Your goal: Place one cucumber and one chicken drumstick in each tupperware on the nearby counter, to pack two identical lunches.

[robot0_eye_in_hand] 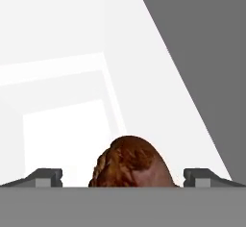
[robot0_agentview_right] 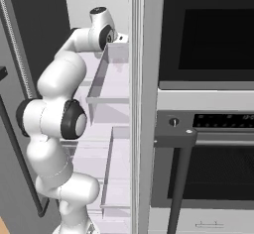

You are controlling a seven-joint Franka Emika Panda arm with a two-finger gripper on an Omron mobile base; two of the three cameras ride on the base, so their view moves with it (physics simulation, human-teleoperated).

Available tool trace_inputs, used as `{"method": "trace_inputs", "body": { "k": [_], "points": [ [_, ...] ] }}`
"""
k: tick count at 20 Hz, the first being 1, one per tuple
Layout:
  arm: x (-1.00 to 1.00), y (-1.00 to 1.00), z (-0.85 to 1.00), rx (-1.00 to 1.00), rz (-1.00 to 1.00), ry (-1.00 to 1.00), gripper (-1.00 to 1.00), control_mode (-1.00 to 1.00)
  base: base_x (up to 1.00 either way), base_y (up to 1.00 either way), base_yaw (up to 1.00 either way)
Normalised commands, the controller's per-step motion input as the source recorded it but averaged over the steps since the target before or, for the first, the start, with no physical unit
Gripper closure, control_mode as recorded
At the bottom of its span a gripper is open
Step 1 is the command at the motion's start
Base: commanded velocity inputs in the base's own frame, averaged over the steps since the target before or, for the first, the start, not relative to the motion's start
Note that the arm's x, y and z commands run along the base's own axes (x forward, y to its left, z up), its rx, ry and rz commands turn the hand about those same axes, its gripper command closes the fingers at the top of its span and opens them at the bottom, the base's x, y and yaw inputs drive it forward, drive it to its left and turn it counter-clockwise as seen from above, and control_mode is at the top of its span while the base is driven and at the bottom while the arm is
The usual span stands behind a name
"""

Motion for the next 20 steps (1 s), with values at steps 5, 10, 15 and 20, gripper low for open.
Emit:
{"method": "trace_inputs", "body": {
  "k": [5,10,15,20],
  "points": [
    [-0.11,-0.06,0.0,0.0,0.01,-0.04,-1.0,-1.0,0.0,0.0,0.0],
    [-0.2,-0.07,0.0,0.0,0.02,-0.05,-1.0,-1.0,0.0,0.0,0.0],
    [0.0,-0.05,-0.15,0.0,0.0,0.0,-1.0,-1.0,0.0,0.0,0.0],
    [0.01,0.0,-0.26,0.0,0.0,-0.01,1.0,-1.0,0.0,0.0,0.0]
  ]
}}
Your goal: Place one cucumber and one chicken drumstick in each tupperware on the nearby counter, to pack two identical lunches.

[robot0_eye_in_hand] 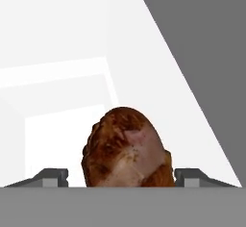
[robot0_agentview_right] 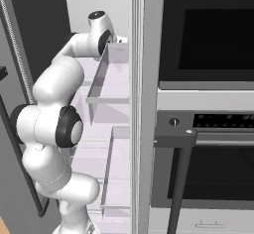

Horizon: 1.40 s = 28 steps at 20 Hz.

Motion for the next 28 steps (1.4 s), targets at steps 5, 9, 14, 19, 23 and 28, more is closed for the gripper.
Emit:
{"method": "trace_inputs", "body": {
  "k": [5,9,14,19,23,28],
  "points": [
    [0.0,0.0,-0.01,0.0,0.0,-0.03,1.0,-1.0,0.0,0.0,0.0],
    [-0.45,0.0,0.0,0.01,0.0,-0.03,1.0,-1.0,0.0,0.0,0.0],
    [-1.0,0.39,0.02,0.06,0.0,-0.33,1.0,-1.0,0.0,0.0,0.0],
    [-1.0,0.47,0.45,0.08,0.0,-0.39,1.0,-1.0,0.0,0.0,0.0],
    [-1.0,0.08,0.69,0.01,0.04,-0.11,1.0,-1.0,0.0,0.0,0.0],
    [-1.0,0.0,0.03,-0.07,0.07,0.0,1.0,-1.0,0.0,0.0,0.0]
  ]
}}
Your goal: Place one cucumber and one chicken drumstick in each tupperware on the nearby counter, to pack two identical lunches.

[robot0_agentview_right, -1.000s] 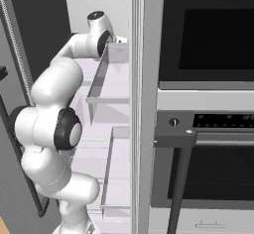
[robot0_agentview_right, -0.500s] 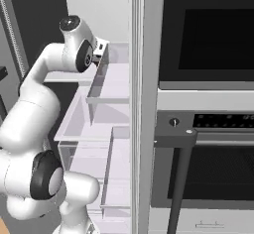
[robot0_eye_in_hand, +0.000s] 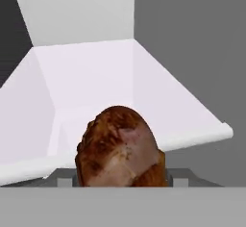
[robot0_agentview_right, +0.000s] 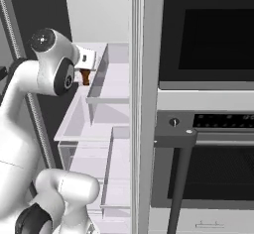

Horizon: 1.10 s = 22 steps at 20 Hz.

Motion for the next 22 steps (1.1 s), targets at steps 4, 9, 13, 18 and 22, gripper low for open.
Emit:
{"method": "trace_inputs", "body": {
  "k": [4,9,13,18,22],
  "points": [
    [-1.0,0.11,-0.71,-0.23,0.17,0.05,1.0,-1.0,0.0,0.0,0.0],
    [-1.0,0.36,-0.95,-0.32,0.22,0.13,1.0,-1.0,0.0,0.0,0.0],
    [0.0,0.0,0.0,0.0,0.0,0.0,1.0,1.0,-1.0,0.04,0.19],
    [0.0,0.0,0.0,0.0,0.0,0.0,1.0,1.0,-1.0,0.0,0.12],
    [0.0,0.0,0.0,0.0,0.0,0.0,1.0,1.0,-1.0,0.0,0.08]
  ]
}}
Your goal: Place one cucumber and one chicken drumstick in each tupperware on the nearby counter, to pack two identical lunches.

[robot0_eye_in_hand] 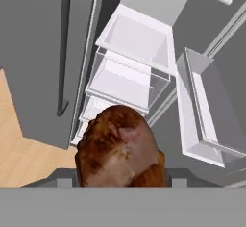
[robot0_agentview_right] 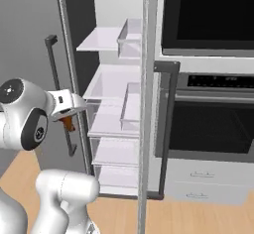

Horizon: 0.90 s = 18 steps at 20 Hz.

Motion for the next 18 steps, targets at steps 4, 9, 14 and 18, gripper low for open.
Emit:
{"method": "trace_inputs", "body": {
  "k": [4,9,14,18],
  "points": [
    [0.0,0.0,0.0,0.0,0.0,0.0,1.0,1.0,-1.0,-0.02,0.05],
    [0.0,0.0,0.0,0.0,0.0,0.0,1.0,1.0,-1.0,-0.82,-0.24],
    [0.0,0.0,0.0,0.0,0.0,0.0,1.0,1.0,-0.44,-1.0,-0.61],
    [0.0,0.0,0.0,0.0,0.0,0.0,1.0,1.0,0.62,-1.0,-0.51]
  ]
}}
